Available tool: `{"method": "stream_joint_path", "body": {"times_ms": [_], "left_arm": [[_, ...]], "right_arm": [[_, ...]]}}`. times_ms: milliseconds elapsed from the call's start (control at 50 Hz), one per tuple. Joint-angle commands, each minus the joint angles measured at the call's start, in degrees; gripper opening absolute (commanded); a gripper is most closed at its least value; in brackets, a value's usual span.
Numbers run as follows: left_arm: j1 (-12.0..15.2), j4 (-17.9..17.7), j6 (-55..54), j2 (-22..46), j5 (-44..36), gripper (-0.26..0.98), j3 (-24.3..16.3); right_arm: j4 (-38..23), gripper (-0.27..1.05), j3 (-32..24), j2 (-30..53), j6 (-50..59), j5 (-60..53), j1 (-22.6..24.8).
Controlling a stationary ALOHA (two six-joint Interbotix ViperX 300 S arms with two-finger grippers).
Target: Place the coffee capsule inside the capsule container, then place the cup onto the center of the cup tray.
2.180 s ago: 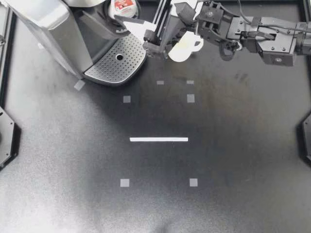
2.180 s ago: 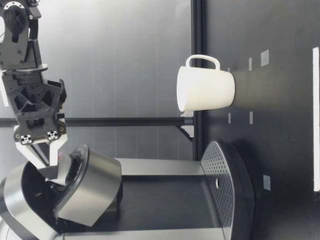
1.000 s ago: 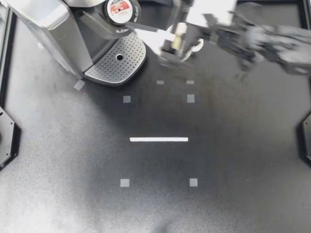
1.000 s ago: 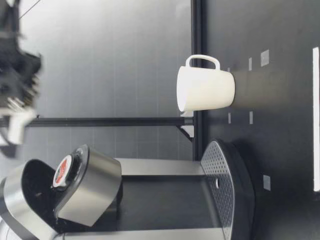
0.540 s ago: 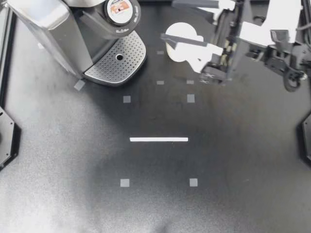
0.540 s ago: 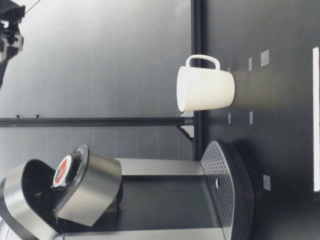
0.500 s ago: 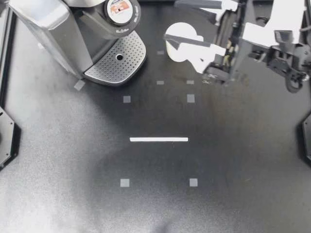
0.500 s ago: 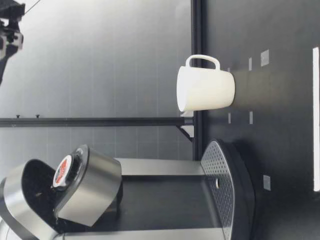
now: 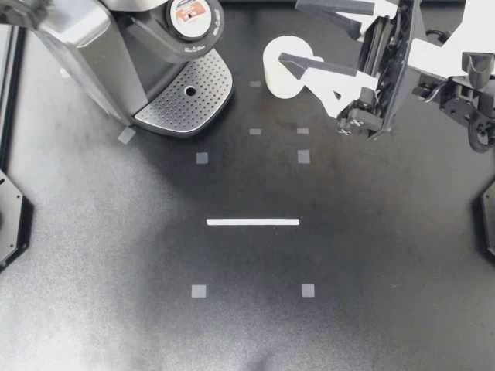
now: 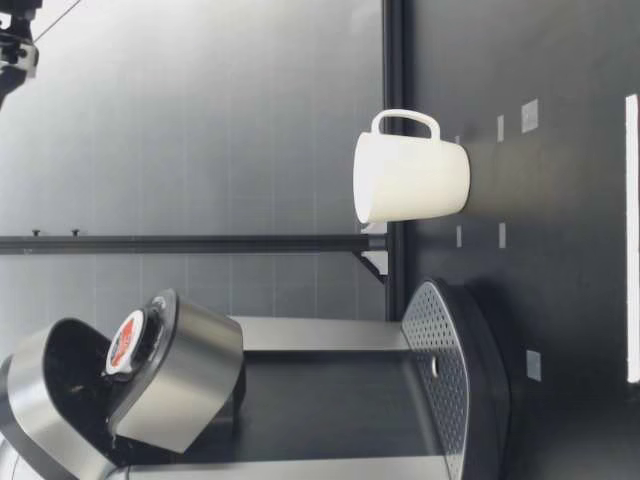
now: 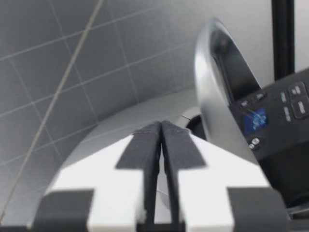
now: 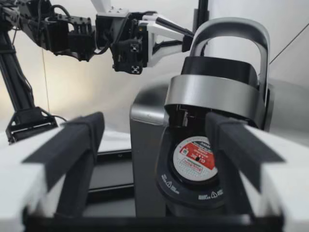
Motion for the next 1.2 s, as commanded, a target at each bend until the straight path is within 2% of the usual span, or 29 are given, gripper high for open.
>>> {"method": "stream_joint_path", "body": {"times_ms": [0, 380, 720, 920, 1180], "left_arm": [[0.26, 0.53, -0.18, 0.09, -0.26, 0.13, -1.23], [0.26, 0.44, -1.41, 0.0, -7.29, 0.13, -2.72], [0.26, 0.18, -1.67, -1.05, -19.78, 0.13, -3.52], [0.26, 0.09, -5.45, -0.09, -26.1, 0.13, -4.31], [0.26, 0.0, -7.29, 0.53, -28.92, 0.13, -4.04]], "right_arm": [[0.09, 0.77, -0.53, -1.32, 0.18, -0.62, 0.35], [0.09, 0.77, 0.62, -2.72, 1.23, -1.76, 0.35], [0.0, 0.77, 2.11, -3.87, 2.99, -2.99, 0.35], [0.0, 0.77, 2.2, -4.04, 2.99, -3.16, 1.14], [0.09, 0.77, 2.99, -3.96, 3.08, -3.08, 1.85]]}}
